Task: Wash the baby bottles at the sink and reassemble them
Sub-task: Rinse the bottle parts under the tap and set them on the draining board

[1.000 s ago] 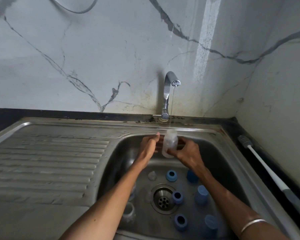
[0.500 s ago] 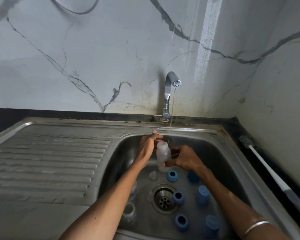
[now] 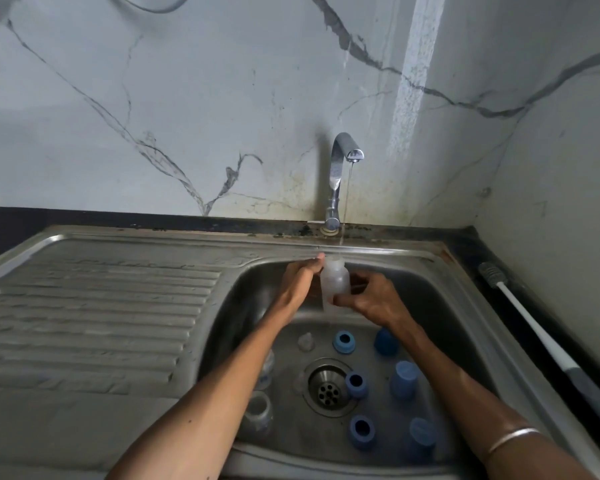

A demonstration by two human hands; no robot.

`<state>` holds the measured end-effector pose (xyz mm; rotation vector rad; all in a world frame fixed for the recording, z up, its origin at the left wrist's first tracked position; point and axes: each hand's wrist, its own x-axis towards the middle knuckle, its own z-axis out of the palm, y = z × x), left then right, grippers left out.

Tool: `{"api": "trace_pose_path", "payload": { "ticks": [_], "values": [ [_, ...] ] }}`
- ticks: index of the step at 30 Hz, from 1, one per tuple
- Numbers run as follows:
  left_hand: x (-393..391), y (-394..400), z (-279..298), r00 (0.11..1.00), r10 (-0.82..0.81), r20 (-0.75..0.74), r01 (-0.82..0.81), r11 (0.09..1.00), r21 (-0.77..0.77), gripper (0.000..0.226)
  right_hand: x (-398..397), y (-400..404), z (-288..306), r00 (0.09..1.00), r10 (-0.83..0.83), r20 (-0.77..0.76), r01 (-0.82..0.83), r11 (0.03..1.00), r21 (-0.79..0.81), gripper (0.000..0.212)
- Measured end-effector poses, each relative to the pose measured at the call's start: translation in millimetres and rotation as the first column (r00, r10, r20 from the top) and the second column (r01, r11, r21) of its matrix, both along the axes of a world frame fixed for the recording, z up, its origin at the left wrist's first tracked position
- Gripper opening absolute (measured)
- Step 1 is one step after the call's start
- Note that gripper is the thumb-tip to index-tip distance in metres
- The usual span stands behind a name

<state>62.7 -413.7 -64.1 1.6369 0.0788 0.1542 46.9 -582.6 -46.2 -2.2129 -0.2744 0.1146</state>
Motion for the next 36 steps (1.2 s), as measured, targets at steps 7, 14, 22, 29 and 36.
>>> {"api": "trace_pose_path", "payload": {
  "ticks": [7,14,22,29,36],
  "values": [
    [-7,-1,9,0.995,-0.087,0.051,0.080,0.988,0.133,0.024,3,0,-2,0.999,-0.018,-0.044,0.018,1.000,0.001,0.058],
    [-3,-1,5,0.997,-0.063,0.034,0.053,0.972,0.230,0.030,3,-3,0,0.997,-0.064,0.046,0.061,0.995,0.080,0.060],
    [-6,1,3,0.998,-0.042,-0.037,0.048,0.985,0.167,0.032,7,-4,0,0.968,-0.223,0.118,0.182,0.941,0.286,0.063],
    [-10,-5,5,0.990,-0.140,0.012,0.121,0.897,0.426,0.051,8,-2,1,0.952,-0.240,0.188,0.157,0.916,0.369,0.070],
    [-10,-8,3,0.974,-0.228,-0.010,0.219,0.924,0.312,0.055,9,-2,-4,0.970,-0.145,0.193,0.075,0.941,0.329,0.071]
  ]
}}
